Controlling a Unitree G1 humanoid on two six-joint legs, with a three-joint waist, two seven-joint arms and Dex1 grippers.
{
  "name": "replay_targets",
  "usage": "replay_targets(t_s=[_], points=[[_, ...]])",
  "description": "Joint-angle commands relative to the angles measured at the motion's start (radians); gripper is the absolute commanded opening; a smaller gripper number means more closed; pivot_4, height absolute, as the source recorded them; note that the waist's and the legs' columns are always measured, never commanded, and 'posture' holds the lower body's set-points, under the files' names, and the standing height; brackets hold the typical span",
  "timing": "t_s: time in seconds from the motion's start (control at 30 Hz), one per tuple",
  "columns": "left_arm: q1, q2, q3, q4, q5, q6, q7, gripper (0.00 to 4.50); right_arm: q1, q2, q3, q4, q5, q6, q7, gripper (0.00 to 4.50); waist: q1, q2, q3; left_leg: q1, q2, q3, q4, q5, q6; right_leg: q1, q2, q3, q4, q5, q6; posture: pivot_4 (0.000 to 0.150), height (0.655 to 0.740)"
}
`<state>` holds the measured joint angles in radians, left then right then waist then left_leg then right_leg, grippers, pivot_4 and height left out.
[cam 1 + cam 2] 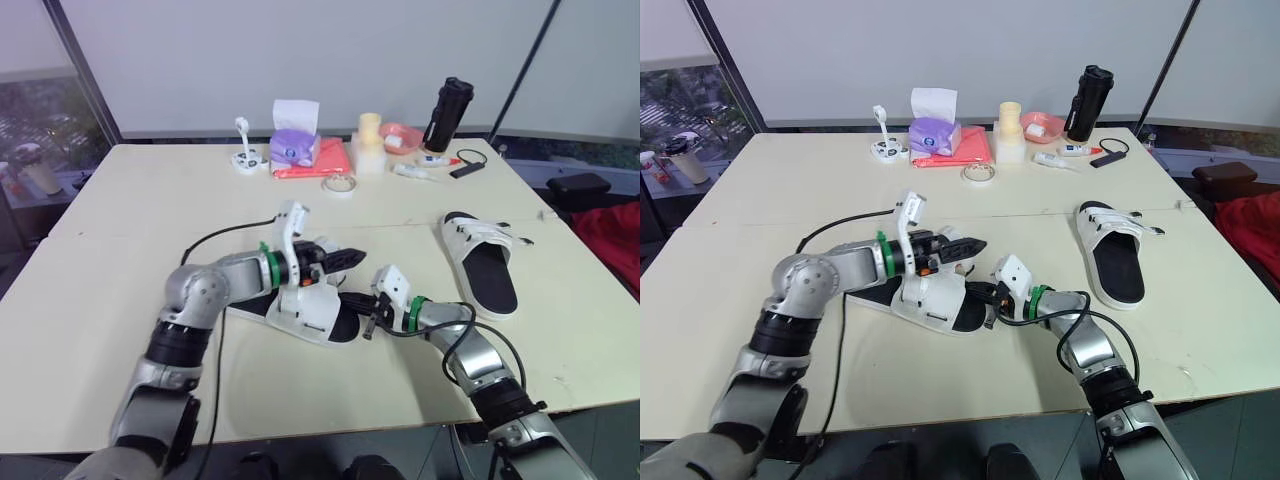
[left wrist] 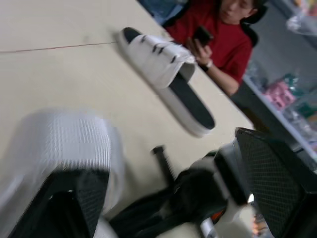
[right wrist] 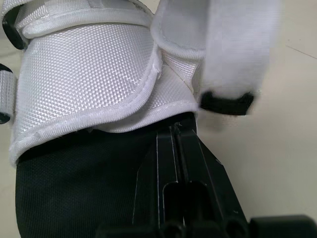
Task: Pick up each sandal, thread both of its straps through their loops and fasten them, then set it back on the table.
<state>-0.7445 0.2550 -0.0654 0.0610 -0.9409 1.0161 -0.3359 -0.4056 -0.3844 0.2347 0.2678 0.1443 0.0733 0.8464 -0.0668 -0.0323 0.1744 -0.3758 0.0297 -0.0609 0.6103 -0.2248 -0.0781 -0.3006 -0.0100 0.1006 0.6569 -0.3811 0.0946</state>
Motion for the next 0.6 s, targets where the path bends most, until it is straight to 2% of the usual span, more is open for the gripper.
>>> replay_targets(t_s=[0.03,0.17,0.2,0.37,0.47,0.6], points=[[-0.021,-0.011,0.023,0.020,0.051,-0.003,0.002,2.28,0.057,-0.022,0.030,0.097,-0.079,0.073,-0.039,0.00,-0.001,0.000,0.000,0.000,0.000,0.000,0.000,0.000,0.000,0.000,0.000,0.000,0.000,0.000,0.000,0.150,0.7400],[-0.028,-0.027,0.047,0.039,0.073,0.008,0.003,0.24,0.066,-0.024,0.029,0.096,-0.080,0.069,-0.042,0.00,0.000,0.000,0.000,-0.003,0.000,0.000,0.000,0.000,0.000,-0.001,0.000,0.000,0.000,0.000,0.000,0.150,0.7400],[-0.031,-0.033,0.055,0.043,0.076,0.011,0.006,0.11,0.067,-0.023,0.030,0.097,-0.081,0.069,-0.043,0.00,0.000,0.000,0.000,-0.003,0.000,0.000,0.000,0.000,0.000,-0.001,0.000,0.000,0.000,0.000,0.000,0.150,0.7400],[-0.074,-0.056,0.191,0.084,-0.038,0.096,-0.028,0.11,0.056,-0.014,0.032,0.103,-0.081,0.074,-0.047,0.00,-0.001,0.000,0.000,-0.003,0.001,-0.001,0.000,0.000,0.000,-0.001,0.000,-0.001,-0.001,0.000,0.001,0.150,0.7400],[-0.091,0.026,0.220,0.106,-0.099,0.202,-0.153,0.11,0.053,-0.014,0.032,0.105,-0.080,0.074,-0.047,0.00,-0.004,0.000,0.000,-0.004,0.000,0.000,0.000,0.000,0.000,-0.002,0.000,-0.001,-0.001,0.000,0.001,0.150,0.7400],[-0.087,0.175,0.147,0.091,-0.084,0.253,-0.379,0.11,0.054,-0.013,0.036,0.110,-0.081,0.071,-0.044,0.00,-0.004,0.001,0.001,-0.004,0.000,0.000,-0.001,0.000,0.000,-0.003,0.000,-0.001,-0.001,0.000,0.000,0.150,0.7400]])
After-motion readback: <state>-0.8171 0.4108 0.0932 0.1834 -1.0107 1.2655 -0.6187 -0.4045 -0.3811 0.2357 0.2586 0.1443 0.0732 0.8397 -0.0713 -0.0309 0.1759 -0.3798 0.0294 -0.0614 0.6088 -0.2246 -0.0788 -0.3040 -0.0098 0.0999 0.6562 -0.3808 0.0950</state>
